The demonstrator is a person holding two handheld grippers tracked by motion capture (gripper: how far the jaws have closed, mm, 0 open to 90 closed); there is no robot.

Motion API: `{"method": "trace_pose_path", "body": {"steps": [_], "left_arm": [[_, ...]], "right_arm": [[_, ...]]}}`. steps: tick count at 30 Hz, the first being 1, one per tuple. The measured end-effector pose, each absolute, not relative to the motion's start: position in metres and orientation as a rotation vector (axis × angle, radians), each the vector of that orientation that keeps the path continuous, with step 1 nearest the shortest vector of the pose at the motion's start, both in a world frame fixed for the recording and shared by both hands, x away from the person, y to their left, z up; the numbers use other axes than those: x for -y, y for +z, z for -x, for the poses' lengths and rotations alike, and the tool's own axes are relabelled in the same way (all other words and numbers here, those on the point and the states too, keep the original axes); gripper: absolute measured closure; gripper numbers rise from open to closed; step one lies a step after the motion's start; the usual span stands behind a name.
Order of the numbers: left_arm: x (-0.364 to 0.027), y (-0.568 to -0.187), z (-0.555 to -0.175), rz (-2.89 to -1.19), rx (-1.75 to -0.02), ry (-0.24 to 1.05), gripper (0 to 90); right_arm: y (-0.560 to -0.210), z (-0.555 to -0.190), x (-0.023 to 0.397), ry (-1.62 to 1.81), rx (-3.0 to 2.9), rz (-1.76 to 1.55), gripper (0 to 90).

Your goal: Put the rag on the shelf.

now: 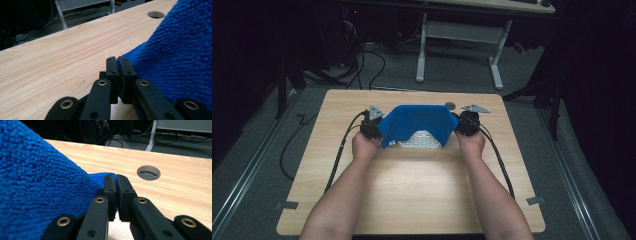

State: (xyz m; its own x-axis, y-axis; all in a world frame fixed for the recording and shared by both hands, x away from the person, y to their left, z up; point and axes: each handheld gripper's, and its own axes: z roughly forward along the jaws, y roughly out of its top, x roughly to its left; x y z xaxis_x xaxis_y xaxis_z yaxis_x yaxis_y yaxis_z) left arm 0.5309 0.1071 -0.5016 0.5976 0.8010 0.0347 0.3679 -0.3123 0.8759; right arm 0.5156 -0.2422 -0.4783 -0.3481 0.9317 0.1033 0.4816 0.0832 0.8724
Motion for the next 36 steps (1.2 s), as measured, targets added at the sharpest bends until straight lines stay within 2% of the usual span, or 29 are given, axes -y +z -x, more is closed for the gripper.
{"method": "trace_pose_path", "body": {"steps": [18, 21, 22, 23, 26, 27, 30, 36], "left_arm": [[-0.107, -0.505, -0.529, -1.906, -0.936, 0.564, 85.6], [-0.107, -0.504, -0.529, -1.898, -0.939, 0.569, 82.4], [-0.107, -0.504, -0.530, -1.893, -0.945, 0.566, 79.4], [-0.109, -0.501, -0.530, -1.879, -0.959, 0.567, 72.0], [-0.110, -0.500, -0.530, -1.874, -0.963, 0.573, 68.4], [-0.111, -0.497, -0.529, -1.868, -0.973, 0.589, 63.7], [-0.114, -0.493, -0.529, -1.850, -0.988, 0.595, 54.9], [-0.121, -0.484, -0.526, -1.837, -1.014, 0.644, 51.4]], "right_arm": [[-0.484, -0.513, 0.247, 1.190, -1.878, -1.408, 84.9], [-0.482, -0.512, 0.248, 1.187, -1.873, -1.405, 82.6], [-0.481, -0.513, 0.249, 1.186, -1.870, -1.406, 80.5], [-0.480, -0.513, 0.250, 1.188, -1.868, -1.415, 75.3], [-0.478, -0.512, 0.251, 1.184, -1.854, -1.414, 71.9], [-0.474, -0.512, 0.254, 1.187, -1.836, -1.409, 68.1], [-0.467, -0.510, 0.259, 1.202, -1.811, -1.412, 65.8], [-0.456, -0.507, 0.264, 1.209, -1.792, -1.392, 65.1]]}}
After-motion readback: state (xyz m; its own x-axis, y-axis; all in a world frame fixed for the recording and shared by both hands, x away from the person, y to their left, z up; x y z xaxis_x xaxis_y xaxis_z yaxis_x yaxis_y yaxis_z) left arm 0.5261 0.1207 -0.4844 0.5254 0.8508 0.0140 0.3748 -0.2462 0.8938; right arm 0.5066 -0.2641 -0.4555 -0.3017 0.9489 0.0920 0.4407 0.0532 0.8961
